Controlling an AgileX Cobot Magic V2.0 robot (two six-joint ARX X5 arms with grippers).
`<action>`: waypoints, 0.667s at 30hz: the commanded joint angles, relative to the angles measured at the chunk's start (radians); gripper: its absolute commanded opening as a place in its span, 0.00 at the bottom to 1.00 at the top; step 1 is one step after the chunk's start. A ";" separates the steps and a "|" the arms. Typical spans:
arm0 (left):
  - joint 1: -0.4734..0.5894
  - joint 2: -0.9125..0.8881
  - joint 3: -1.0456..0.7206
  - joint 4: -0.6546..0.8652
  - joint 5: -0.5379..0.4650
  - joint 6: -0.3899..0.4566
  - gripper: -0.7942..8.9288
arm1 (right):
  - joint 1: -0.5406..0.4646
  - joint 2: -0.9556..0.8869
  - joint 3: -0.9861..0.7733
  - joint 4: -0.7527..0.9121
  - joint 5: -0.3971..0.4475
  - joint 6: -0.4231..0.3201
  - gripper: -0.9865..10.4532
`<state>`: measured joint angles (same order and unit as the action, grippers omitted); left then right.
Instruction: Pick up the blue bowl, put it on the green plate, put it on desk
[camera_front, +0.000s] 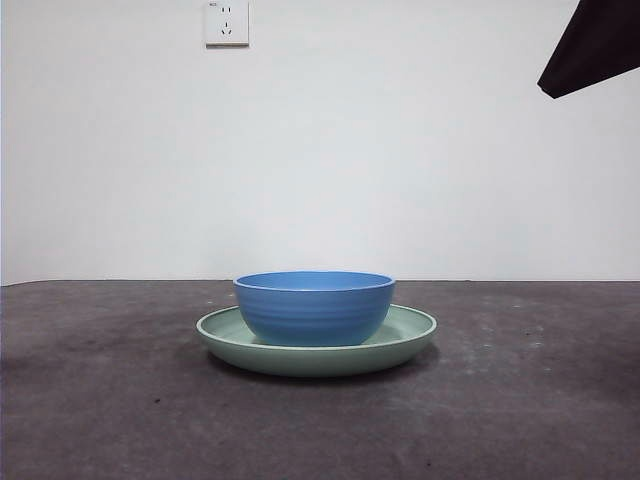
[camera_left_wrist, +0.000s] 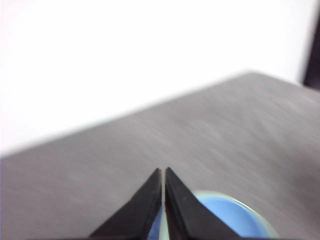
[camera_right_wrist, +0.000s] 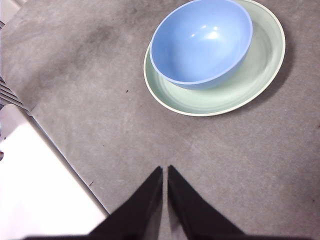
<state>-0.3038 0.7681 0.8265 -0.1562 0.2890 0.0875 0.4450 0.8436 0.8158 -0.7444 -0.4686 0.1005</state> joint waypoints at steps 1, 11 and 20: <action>0.086 -0.093 -0.090 0.097 -0.010 0.029 0.09 | 0.007 0.004 0.008 0.008 -0.002 -0.008 0.10; 0.259 -0.414 -0.455 0.201 -0.143 0.032 0.09 | 0.007 0.004 0.008 0.008 -0.002 -0.008 0.10; 0.290 -0.598 -0.684 0.193 -0.144 0.024 0.09 | 0.007 0.004 0.008 0.008 -0.002 -0.008 0.10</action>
<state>-0.0170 0.1745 0.1509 0.0265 0.1513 0.1070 0.4450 0.8436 0.8158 -0.7444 -0.4686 0.1005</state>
